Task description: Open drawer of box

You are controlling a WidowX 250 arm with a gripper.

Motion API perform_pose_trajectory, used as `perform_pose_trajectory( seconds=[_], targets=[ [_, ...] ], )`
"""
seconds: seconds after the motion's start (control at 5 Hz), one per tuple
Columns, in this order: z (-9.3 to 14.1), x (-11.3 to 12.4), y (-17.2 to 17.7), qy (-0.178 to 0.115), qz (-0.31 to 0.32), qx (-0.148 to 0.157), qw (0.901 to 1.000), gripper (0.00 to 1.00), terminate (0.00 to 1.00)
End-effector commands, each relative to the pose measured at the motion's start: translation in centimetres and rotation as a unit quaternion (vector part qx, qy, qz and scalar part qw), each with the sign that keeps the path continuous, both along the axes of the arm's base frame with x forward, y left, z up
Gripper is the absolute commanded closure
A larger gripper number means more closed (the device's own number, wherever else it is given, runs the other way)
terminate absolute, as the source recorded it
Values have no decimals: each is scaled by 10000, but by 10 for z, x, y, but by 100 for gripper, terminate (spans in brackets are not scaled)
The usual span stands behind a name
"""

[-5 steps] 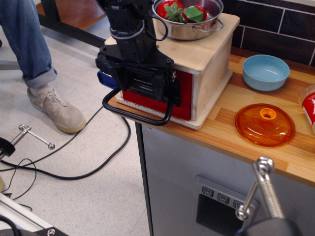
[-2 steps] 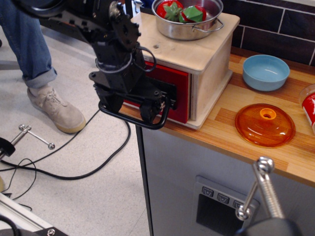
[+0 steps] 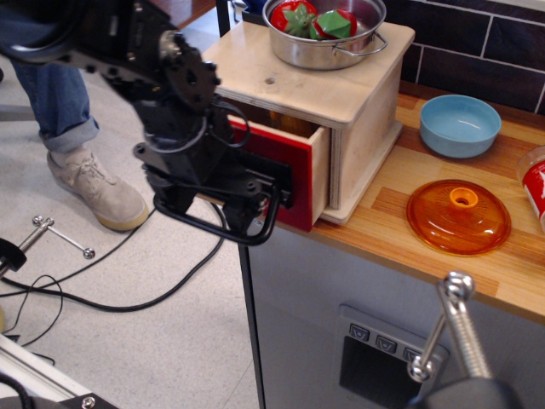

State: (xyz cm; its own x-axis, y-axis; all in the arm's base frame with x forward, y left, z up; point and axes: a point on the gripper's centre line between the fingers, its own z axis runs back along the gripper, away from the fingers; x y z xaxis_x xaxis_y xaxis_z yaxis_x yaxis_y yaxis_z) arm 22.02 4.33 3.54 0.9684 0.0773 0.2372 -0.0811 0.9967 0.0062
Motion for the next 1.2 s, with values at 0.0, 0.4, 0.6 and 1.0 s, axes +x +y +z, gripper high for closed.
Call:
perform_pose_trajectory(
  seconds=[0.0, 0.4, 0.6, 1.0],
  targets=[
    [-10, -65, -8, 828, -198, -3, 9964, 0, 0],
    [-19, -88, -20, 2017, -68, 96, 9794, 0, 0],
    [-19, -95, -22, 2143, -110, 163, 9766, 0, 0],
    [-4, -87, -20, 2007, -30, -11, 9796, 0, 100]
  ],
)
